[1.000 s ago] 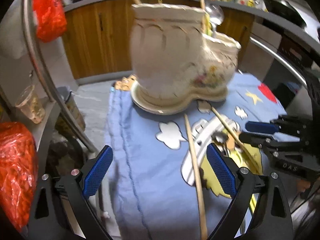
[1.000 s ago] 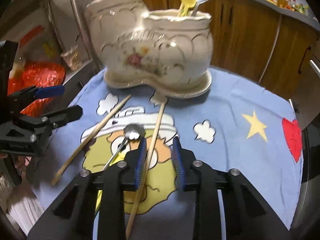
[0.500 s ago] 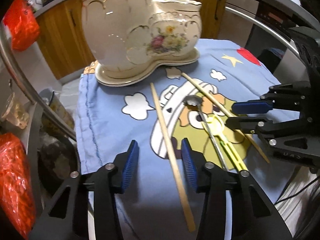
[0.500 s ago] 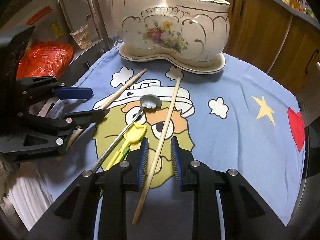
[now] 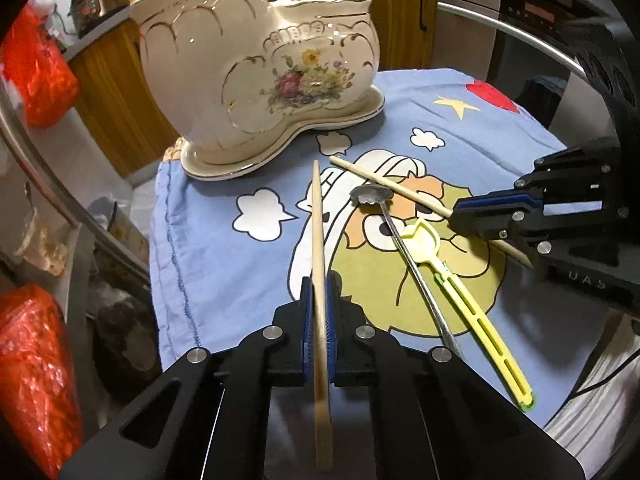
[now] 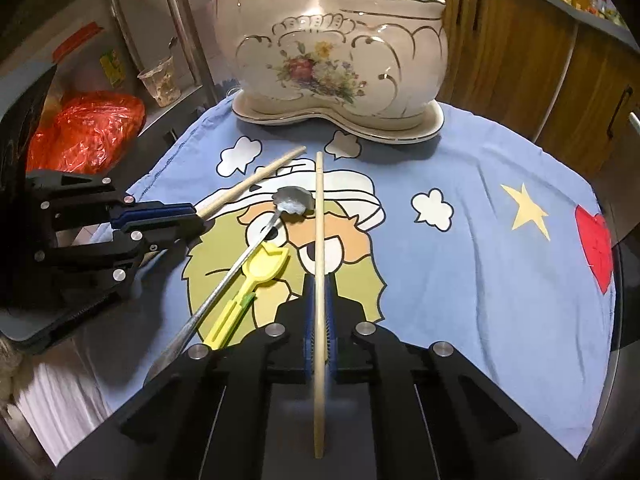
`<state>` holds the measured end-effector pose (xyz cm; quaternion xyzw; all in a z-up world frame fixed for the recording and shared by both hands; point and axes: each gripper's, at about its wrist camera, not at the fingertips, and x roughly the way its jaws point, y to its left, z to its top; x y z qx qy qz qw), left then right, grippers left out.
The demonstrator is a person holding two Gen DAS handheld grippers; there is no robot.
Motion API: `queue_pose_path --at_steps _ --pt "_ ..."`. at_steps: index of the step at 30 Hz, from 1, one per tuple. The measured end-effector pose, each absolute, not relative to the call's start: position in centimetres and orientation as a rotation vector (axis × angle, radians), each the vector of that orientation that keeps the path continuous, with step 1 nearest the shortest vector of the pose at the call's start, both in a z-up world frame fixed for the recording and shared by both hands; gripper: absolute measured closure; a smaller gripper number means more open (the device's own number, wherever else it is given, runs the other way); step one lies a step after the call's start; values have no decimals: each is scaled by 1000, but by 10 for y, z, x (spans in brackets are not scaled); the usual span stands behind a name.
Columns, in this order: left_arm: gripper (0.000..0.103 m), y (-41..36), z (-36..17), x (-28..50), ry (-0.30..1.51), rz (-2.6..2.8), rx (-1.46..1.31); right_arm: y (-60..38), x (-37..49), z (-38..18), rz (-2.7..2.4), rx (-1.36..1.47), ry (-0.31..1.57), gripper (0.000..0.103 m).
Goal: Organize utensils
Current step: 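Lift both wooden chopsticks with both grippers toward the holder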
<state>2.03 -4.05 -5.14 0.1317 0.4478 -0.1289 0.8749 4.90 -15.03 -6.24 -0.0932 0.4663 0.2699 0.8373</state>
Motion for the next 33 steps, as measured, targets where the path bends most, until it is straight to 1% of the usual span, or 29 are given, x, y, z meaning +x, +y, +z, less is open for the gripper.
queue_pose_path --at_steps 11,19,25,33 --pt "97 -35 -37 9 892 -297 228 -157 34 -47 596 -195 950 98" --pt "97 -28 -6 -6 770 -318 150 -165 14 -23 656 -162 871 98" --pt "97 -31 3 -9 726 -329 131 -174 5 -6 693 -128 804 98" --pt "97 -21 27 -12 622 -334 78 -184 9 11 675 -75 712 98"
